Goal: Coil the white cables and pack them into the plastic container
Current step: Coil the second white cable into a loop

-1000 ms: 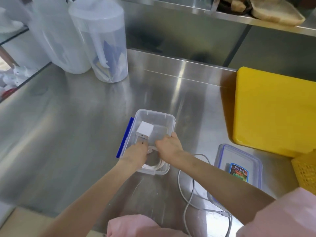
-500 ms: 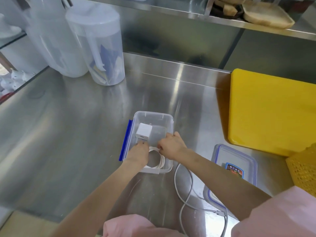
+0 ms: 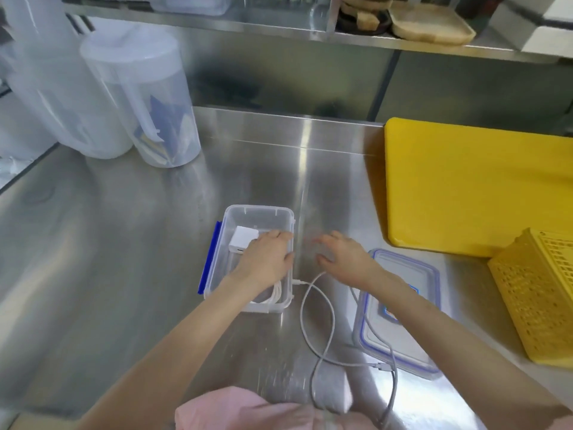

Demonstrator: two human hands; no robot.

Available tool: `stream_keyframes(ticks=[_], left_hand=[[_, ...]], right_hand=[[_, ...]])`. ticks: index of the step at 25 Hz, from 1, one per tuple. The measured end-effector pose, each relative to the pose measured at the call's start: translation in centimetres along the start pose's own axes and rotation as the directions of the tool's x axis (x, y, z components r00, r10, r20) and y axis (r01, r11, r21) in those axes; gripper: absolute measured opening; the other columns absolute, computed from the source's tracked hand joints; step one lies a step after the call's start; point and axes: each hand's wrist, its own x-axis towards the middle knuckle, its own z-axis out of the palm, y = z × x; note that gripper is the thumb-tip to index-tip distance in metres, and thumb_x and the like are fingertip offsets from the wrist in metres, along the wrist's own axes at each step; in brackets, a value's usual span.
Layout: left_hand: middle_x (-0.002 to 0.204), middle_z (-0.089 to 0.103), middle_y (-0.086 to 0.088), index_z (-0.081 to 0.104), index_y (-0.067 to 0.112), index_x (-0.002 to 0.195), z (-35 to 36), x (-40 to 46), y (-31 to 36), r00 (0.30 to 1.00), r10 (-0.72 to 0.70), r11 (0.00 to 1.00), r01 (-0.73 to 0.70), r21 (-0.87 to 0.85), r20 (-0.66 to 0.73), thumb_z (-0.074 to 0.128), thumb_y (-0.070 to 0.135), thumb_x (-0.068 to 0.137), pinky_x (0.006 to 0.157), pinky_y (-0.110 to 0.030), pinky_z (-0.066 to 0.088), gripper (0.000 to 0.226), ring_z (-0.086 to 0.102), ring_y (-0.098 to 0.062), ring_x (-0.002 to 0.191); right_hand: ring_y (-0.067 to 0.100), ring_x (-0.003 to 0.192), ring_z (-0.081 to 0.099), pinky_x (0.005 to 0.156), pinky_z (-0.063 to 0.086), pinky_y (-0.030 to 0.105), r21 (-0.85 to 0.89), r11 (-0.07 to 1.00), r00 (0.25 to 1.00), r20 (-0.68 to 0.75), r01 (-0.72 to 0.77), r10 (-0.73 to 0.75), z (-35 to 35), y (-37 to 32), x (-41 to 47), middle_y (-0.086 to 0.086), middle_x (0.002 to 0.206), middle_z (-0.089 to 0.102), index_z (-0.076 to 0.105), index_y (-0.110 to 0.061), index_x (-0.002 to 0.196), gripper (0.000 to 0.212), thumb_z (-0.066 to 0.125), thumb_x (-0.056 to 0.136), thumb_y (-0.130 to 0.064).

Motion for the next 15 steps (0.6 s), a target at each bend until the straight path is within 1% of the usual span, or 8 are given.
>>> stream_keyframes(ticks=[3,5,7,8,10,11,12,15], left_hand=[[0.136,0.048,-0.013,0.042,0.008,0.131,0.5,0.4,2.4,0.996,0.07,0.997,-0.071,0.018,0.053,0.042,0.021,0.093,0.1,-0.039,0.038,0.04,0.045,-0.032,0.123],[0.136,0.047,-0.013,0.042,0.009,0.132,1.4,0.6,3.5,0.99,0.095,0.994,-0.099,0.036,0.108,0.042,0.022,0.093,0.1,-0.038,0.037,0.041,0.044,-0.031,0.124],[0.135,0.047,-0.014,0.041,0.007,0.131,2.4,0.6,4.1,0.98,0.107,0.991,-0.118,0.06,0.17,0.043,0.023,0.093,0.099,-0.039,0.038,0.042,0.043,-0.031,0.125],[0.136,0.046,-0.015,0.039,0.006,0.133,3.0,0.5,4.3,0.974,0.111,0.99,-0.127,0.069,0.199,0.043,0.024,0.093,0.099,-0.04,0.038,0.044,0.044,-0.031,0.125],[0.14,0.043,-0.015,0.031,0.007,0.137,3.9,0.4,4.6,0.962,0.115,0.988,-0.137,0.072,0.249,0.042,0.026,0.093,0.101,-0.041,0.039,0.049,0.043,-0.032,0.127],[0.142,0.041,-0.014,0.028,0.008,0.14,4.3,0.4,4.6,0.958,0.119,0.988,-0.14,0.066,0.262,0.042,0.025,0.094,0.102,-0.041,0.038,0.051,0.042,-0.032,0.128],[0.143,0.04,-0.014,0.026,0.008,0.141,4.6,0.5,4.6,0.957,0.124,0.989,-0.142,0.051,0.263,0.041,0.024,0.094,0.102,-0.041,0.038,0.052,0.042,-0.032,0.128],[0.13,0.051,-0.014,0.039,0.007,0.131,4.7,0.7,4.3,0.966,0.135,0.99,-0.125,-0.058,0.222,0.04,0.019,0.093,0.093,-0.036,0.042,0.04,0.05,-0.033,0.116]], right_hand=[[0.03,0.113,0.055,0.095,0.041,0.033,0.05,0.99,0.992,0.007,-0.129,0.128,-0.3,2.3,-2.1,0.014,0.125,0.058,0.051,-0.013,0.126,0.038,0.048,0.091,-0.024],[0.029,0.112,0.056,0.093,0.041,0.03,0.071,0.971,0.973,0.043,-0.228,0.225,0.2,3.3,-3.4,0.012,0.122,0.062,0.052,-0.012,0.125,0.038,0.047,0.092,-0.03],[0.027,0.106,0.06,0.09,0.043,0.029,0.18,0.93,0.948,0.075,-0.319,0.31,0.8,3.8,-4.2,0.011,0.113,0.067,0.056,-0.011,0.12,0.038,0.046,0.092,-0.035],[0.025,0.094,0.064,0.086,0.047,0.029,0.298,0.889,0.938,0.104,-0.347,0.331,1.0,3.9,-4.4,0.011,0.102,0.069,0.06,-0.01,0.112,0.033,0.045,0.092,-0.033],[0.014,0.067,0.064,0.064,0.054,0.02,0.58,0.717,0.921,0.198,-0.385,0.335,1.1,3.8,-4.7,0.006,0.081,0.069,0.063,-0.012,0.096,0.02,0.045,0.092,-0.02],[0.008,0.06,0.061,0.053,0.05,0.014,0.672,0.633,0.919,0.22,-0.385,0.326,1.1,3.7,-4.9,0.002,0.075,0.068,0.062,-0.014,0.094,0.018,0.044,0.092,-0.014],[0.005,0.057,0.058,0.047,0.046,0.01,0.725,0.581,0.922,0.211,-0.37,0.323,0.9,3.6,-5.0,-0.001,0.071,0.065,0.061,-0.016,0.094,0.02,0.043,0.091,-0.01],[0.009,0.055,0.05,0.048,0.042,0.013,0.837,0.473,0.929,0.102,-0.274,0.357,0.0,3.4,-5.1,0.0,0.067,0.058,0.06,-0.017,0.086,0.027,0.038,0.091,-0.003]])
